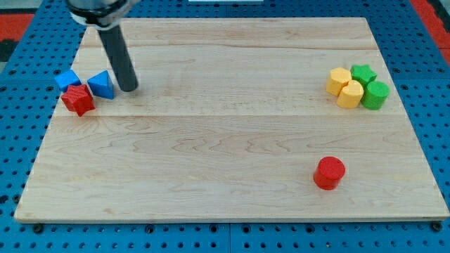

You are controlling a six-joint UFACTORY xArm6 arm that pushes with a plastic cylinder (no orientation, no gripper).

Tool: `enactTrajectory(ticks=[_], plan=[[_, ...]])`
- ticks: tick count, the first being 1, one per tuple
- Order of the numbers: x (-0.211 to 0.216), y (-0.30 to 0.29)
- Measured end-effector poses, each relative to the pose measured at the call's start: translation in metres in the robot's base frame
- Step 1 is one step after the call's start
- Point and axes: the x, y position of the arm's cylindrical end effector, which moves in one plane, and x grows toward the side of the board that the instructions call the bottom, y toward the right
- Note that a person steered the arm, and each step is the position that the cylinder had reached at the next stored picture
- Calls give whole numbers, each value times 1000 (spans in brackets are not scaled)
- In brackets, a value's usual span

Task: Move the red circle to the red star

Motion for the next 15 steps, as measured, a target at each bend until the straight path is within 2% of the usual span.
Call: enactTrajectory(ticks=[2, 4, 5, 6, 7, 8, 9, 10, 11, 12, 14, 15], plan=[[32, 151], [89, 310], [134, 355], [176, 370], [199, 337], [173, 264], [127, 205], [134, 230], [133, 282], [109, 276], [73, 123], [54, 93]])
